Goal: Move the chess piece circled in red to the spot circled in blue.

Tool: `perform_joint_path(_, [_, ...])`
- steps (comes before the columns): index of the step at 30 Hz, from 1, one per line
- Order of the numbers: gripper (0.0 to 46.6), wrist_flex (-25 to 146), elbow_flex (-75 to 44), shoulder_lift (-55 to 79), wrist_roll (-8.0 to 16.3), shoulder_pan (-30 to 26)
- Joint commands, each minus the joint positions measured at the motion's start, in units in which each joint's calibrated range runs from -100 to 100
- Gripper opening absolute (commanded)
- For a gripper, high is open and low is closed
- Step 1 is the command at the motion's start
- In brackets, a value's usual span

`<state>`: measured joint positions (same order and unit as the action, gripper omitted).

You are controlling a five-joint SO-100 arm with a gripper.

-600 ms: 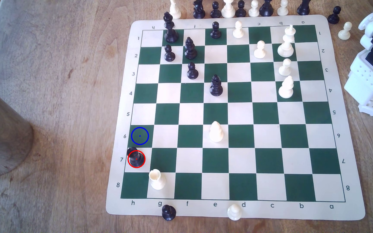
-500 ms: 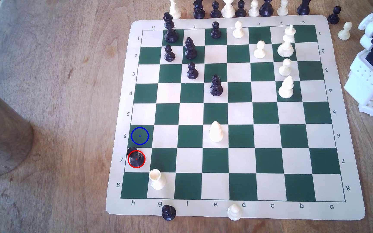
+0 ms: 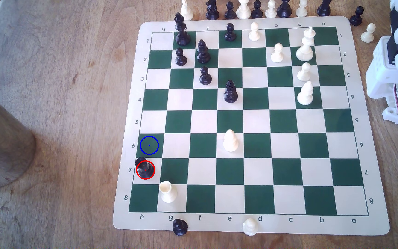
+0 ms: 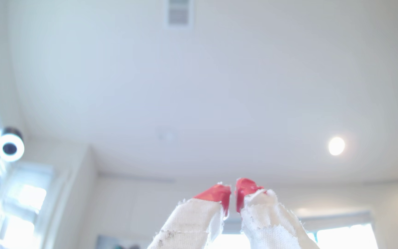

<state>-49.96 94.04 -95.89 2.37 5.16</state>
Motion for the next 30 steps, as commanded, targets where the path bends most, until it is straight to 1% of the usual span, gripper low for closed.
perform_joint_path(1, [1.5,16.87,-6.91,0.14,1.12,0.98])
perform_joint_path(2, [1.3,18.1,-6.46,0.14,1.56,1.76])
perform_joint_path(5, [1.2,29.73,-8.9,0.14,1.12,2.39])
perform_joint_path(6, [0.8,38.08,-10.99,0.14,0.24,1.99])
perform_joint_path(10, [0.4,47.01,-12.44,0.14,-1.22,0.98])
perform_joint_path(11, [0.2,53.97,-13.8,0.48,-2.15,-0.35])
perform_joint_path(14, [0.2,59.38,-15.61,4.13,-3.66,-3.79])
perform_joint_path(15, [0.8,59.79,-16.34,6.42,-3.91,-5.67])
perform_joint_path(16, [3.2,59.87,-16.97,7.86,-4.0,-6.61])
perform_joint_path(18, [3.4,59.95,-18.6,12.02,-4.2,-8.1])
perform_joint_path(19, [5.6,59.87,-20.15,16.18,-4.44,-9.27])
perform_joint_path(21, [5.6,59.95,-22.14,20.85,-4.69,-9.97])
perform_joint_path(23, [9.0,59.46,-24.86,26.88,-5.23,-10.91])
perform_joint_path(24, [8.9,59.46,-27.94,31.89,-5.52,-11.62])
perform_joint_path(26, [9.0,59.46,-31.12,36.39,-5.81,-12.24])
perform_joint_path(27, [9.5,59.54,-32.75,38.68,-5.81,-12.63])
perform_joint_path(28, [10.7,60.53,-36.28,43.77,-5.81,-13.26])
perform_joint_path(30, [10.1,60.85,-39.46,48.78,-5.67,-14.04])
